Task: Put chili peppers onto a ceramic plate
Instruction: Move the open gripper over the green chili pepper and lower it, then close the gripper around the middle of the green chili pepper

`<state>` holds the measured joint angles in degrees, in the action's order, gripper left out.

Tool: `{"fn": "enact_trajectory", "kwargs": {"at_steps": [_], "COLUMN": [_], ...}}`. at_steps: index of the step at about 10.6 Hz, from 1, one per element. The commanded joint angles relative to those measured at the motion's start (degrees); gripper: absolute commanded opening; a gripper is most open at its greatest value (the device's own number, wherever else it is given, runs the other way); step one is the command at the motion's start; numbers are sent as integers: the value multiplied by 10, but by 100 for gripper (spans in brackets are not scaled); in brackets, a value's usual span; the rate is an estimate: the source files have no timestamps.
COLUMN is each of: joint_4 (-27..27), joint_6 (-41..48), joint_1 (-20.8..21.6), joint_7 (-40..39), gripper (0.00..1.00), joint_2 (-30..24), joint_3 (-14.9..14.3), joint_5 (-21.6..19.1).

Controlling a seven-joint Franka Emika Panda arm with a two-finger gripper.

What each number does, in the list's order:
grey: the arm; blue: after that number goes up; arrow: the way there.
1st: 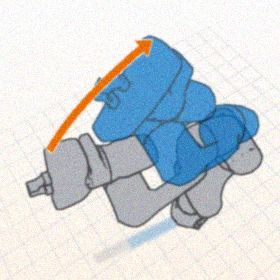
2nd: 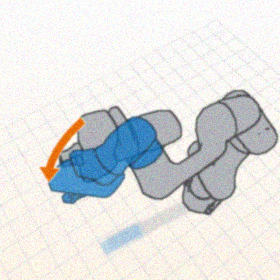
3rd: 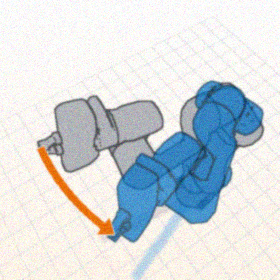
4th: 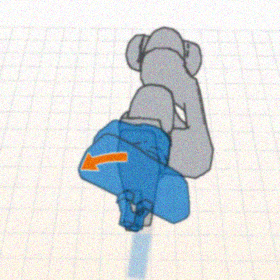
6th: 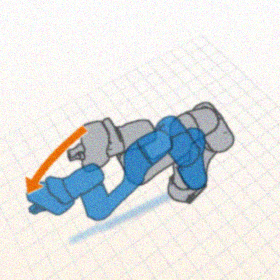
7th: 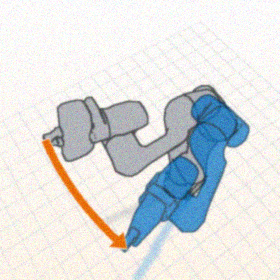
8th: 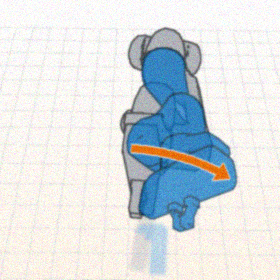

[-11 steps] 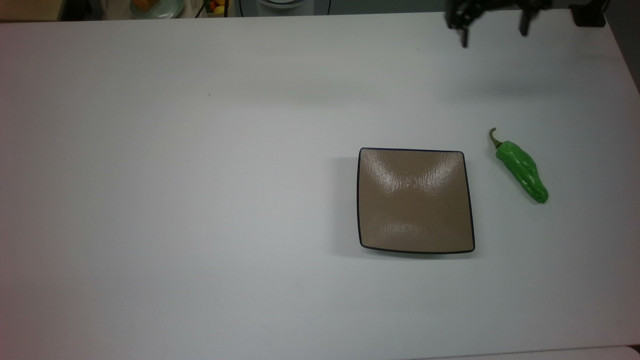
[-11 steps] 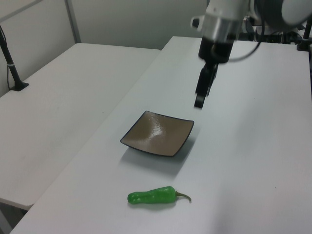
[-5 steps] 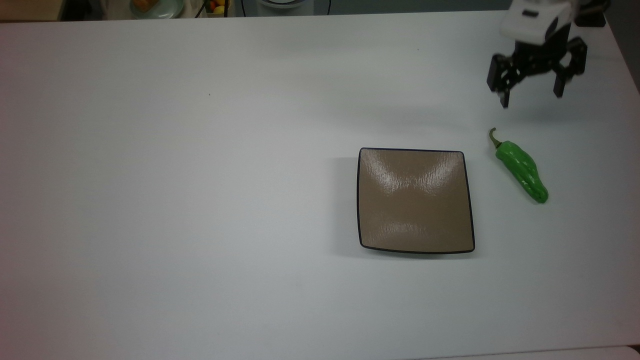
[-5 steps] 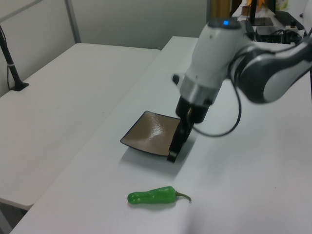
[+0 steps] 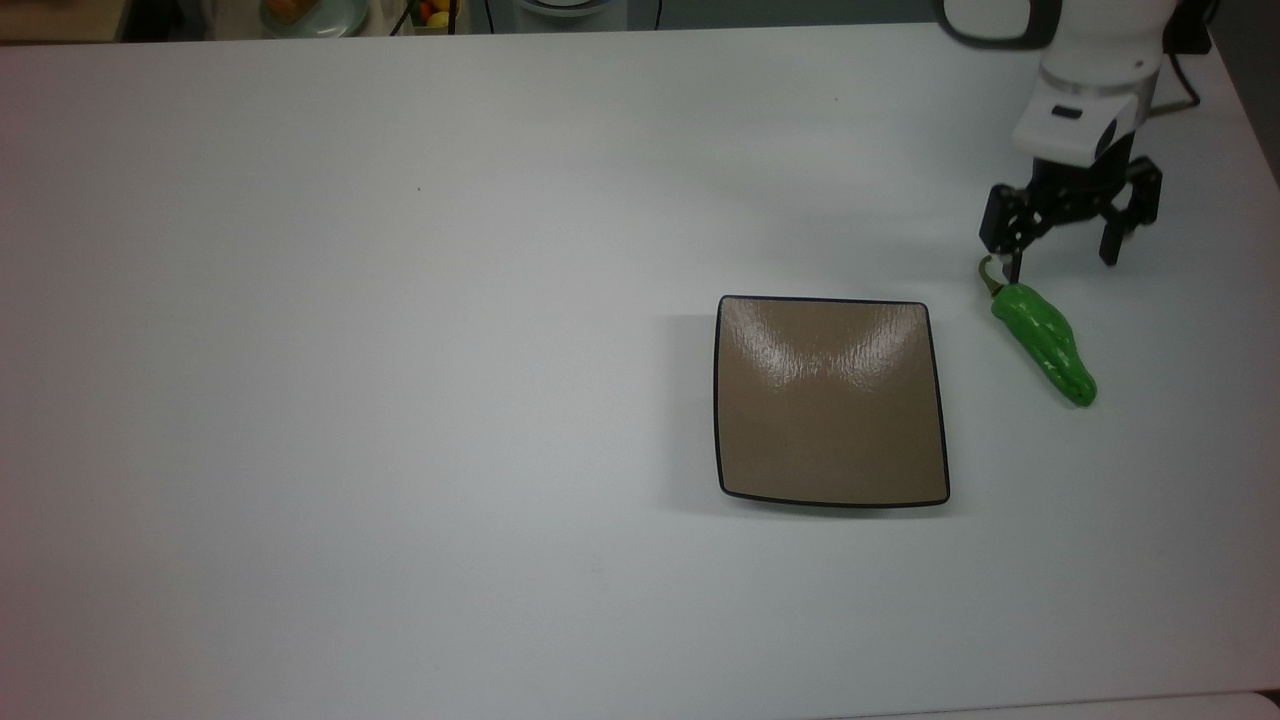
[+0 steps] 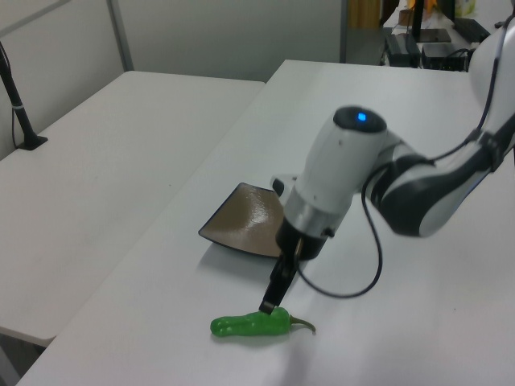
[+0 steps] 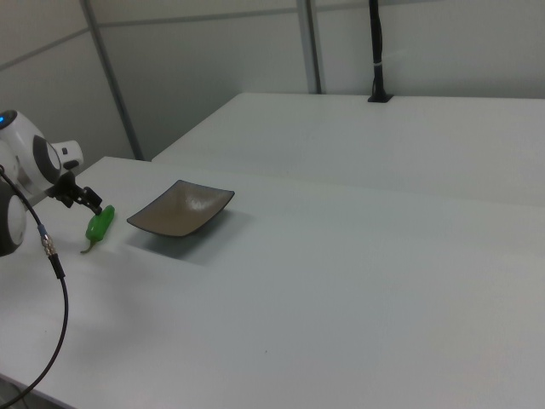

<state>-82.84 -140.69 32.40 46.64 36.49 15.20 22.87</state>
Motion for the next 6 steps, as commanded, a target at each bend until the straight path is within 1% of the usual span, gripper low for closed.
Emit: {"fn": "enact_trajectory", "kwargs": {"at_steps": [1,3,4,6], "joint_4": [45,60,73,73], "joint_6": [-36,-38,-39,-59], "joint_1": [9,15,16,16], "joint_7": [67,96,106,105], "gripper": [100,100,100,100], "joint_2": [57,83,97,107], "joint_3": [-10,-11,-14,-15], "joint_5": [75,129,148,156]}}
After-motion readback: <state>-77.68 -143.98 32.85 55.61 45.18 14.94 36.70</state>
